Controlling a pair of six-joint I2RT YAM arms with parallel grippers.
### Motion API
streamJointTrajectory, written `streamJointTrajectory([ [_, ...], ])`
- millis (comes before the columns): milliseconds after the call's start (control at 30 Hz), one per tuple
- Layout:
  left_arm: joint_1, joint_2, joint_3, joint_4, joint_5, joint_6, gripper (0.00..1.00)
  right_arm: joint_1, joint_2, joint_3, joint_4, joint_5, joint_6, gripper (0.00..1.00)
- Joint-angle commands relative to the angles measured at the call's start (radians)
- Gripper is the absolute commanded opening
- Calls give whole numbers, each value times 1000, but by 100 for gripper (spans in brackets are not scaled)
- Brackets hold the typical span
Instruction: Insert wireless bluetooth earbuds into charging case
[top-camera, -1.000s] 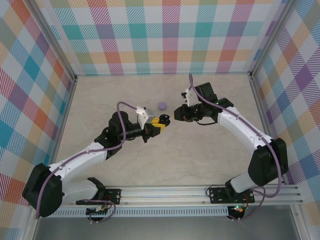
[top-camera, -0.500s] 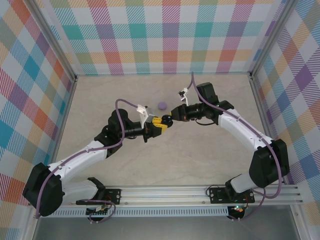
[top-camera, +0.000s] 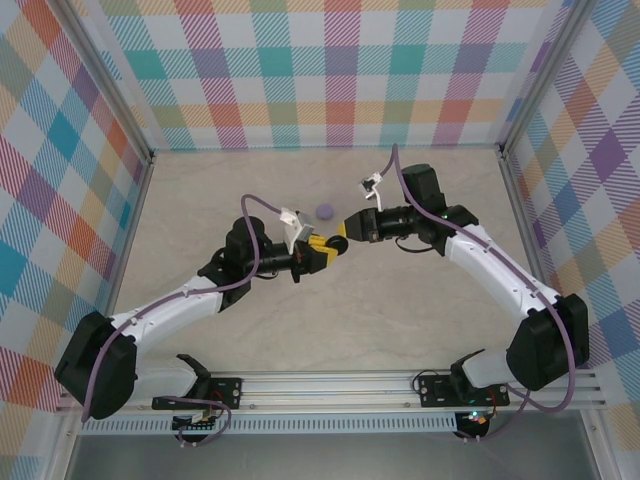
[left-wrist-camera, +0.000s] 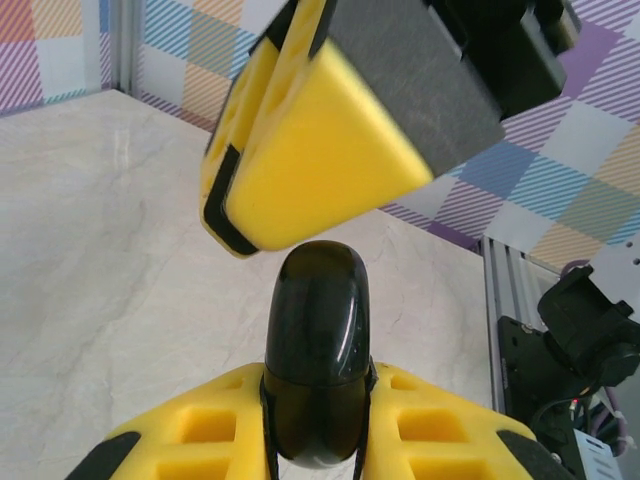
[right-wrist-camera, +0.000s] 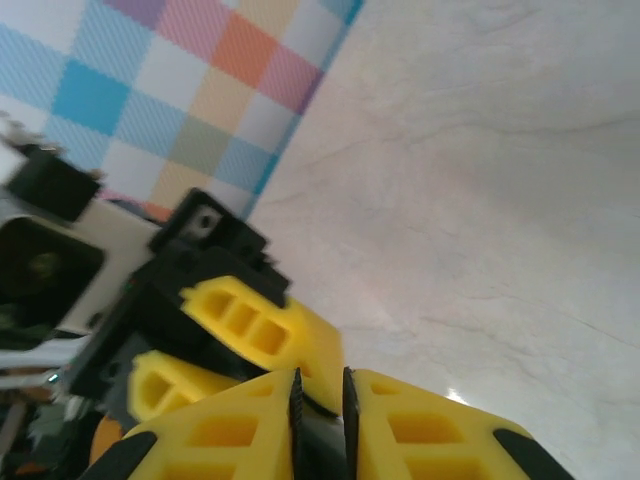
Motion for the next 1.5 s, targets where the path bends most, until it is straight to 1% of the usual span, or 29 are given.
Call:
streamJointTrajectory([
  [0, -6, 15, 61, -23, -51, -30, 18, 3, 5, 32, -107, 213, -34, 21],
  [67, -4, 27, 74, -58, -77, -32, 18, 3, 12, 28, -125, 295, -28, 21],
  [167, 2, 57, 97, -127, -148, -51, 18, 3, 18, 20, -142, 391, -12, 22],
  [267, 26, 106, 123, -173, -213, -133, 19, 3, 30, 23, -177, 483, -4, 24],
  [367, 56, 172, 165, -238, -237, -207, 19, 3, 48, 25, -205, 534, -5, 24],
  [467, 81, 255, 231, -348, -255, -266, 19, 3, 56, 19, -205, 539, -5, 24],
  [533, 97, 327, 290, -426, -245, -290, 19, 4, 57, 13, -204, 542, -6, 24],
  [600, 103, 386, 325, -464, -245, -305, 19, 4, 59, 11, -204, 544, -9, 24],
  [900, 124, 611, 451, -532, -186, -317, 19, 3, 76, -4, -207, 539, -8, 26],
  [1233, 134, 734, 529, -561, -159, -330, 20, 3, 83, -13, -210, 541, -10, 27],
  [1333, 137, 759, 548, -584, -166, -330, 27, 3, 84, -14, -214, 548, -8, 28],
  [1433, 138, 762, 549, -598, -195, -331, 38, 3, 84, -14, -216, 557, -11, 29],
  [1467, 138, 761, 550, -607, -206, -329, 43, 3, 84, -14, -219, 560, -14, 29],
])
